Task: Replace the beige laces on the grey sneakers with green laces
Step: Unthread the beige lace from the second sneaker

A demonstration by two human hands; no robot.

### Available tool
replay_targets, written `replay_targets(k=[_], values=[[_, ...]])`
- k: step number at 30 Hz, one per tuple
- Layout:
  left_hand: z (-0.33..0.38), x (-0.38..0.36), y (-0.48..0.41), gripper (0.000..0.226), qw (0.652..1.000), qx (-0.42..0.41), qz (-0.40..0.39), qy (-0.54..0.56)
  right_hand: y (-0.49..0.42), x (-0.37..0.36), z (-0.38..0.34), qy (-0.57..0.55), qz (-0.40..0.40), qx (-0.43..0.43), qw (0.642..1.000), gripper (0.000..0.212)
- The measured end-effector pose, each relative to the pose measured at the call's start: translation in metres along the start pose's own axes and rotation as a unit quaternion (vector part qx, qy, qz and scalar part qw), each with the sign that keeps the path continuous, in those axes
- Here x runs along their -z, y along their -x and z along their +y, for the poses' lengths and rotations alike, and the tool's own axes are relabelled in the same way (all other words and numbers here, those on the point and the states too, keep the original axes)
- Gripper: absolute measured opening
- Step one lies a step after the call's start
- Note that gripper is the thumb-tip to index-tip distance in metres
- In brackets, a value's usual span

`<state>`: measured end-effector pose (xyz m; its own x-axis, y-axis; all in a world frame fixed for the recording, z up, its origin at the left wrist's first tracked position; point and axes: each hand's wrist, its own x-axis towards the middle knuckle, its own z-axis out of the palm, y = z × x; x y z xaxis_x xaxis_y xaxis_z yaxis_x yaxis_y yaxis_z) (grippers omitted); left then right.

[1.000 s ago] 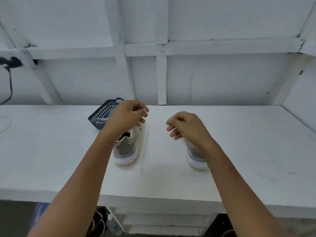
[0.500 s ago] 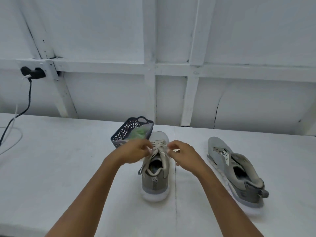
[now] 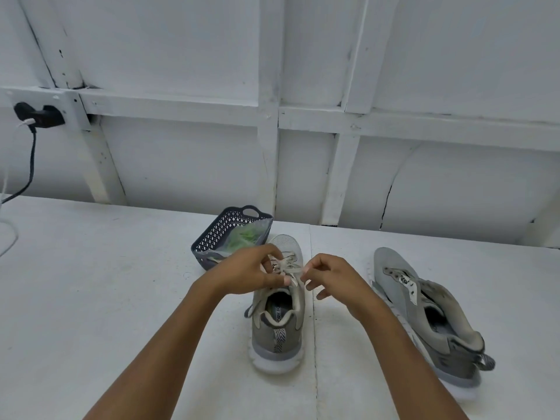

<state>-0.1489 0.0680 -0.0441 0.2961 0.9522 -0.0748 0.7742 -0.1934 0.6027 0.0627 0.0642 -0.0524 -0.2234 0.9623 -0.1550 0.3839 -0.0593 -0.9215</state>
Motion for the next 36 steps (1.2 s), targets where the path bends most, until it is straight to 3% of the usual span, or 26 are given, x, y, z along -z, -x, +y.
replay_targets(k=[2,8,11,20,24,31,34,36], values=[[-0.001,0.000,-0.004,0.052,1.000,-0.022,-0.007,-0.020,-0.001,0.004,-0.001,-0.019,-0.013,-0.005,1.000,0.008],[-0.011,0.008,-0.009,0.019,0.998,-0.025,-0.009,0.054,-0.008,0.009,-0.003,-0.026,-0.038,-0.013,0.999,0.007],[-0.016,0.012,-0.011,0.004,0.999,-0.031,-0.020,0.032,-0.012,0.011,-0.003,-0.045,-0.053,-0.013,0.998,0.008],[-0.022,0.010,-0.012,0.003,0.993,-0.051,-0.023,0.103,-0.023,0.008,-0.008,-0.123,-0.079,0.005,0.989,0.011],[-0.025,0.009,-0.012,0.007,0.984,-0.037,-0.027,0.173,-0.030,0.002,-0.005,-0.222,-0.106,0.001,0.969,0.011],[-0.038,0.019,0.000,0.014,0.920,0.019,-0.011,0.392,-0.032,0.008,0.010,-0.482,-0.096,-0.065,0.868,0.016],[-0.046,0.027,0.004,0.013,0.870,-0.019,0.023,0.492,-0.034,0.013,0.015,-0.501,-0.052,-0.077,0.860,0.022],[-0.046,0.029,0.006,0.015,0.811,-0.049,0.042,0.582,-0.034,0.014,0.014,-0.451,-0.033,-0.089,0.887,0.018]])
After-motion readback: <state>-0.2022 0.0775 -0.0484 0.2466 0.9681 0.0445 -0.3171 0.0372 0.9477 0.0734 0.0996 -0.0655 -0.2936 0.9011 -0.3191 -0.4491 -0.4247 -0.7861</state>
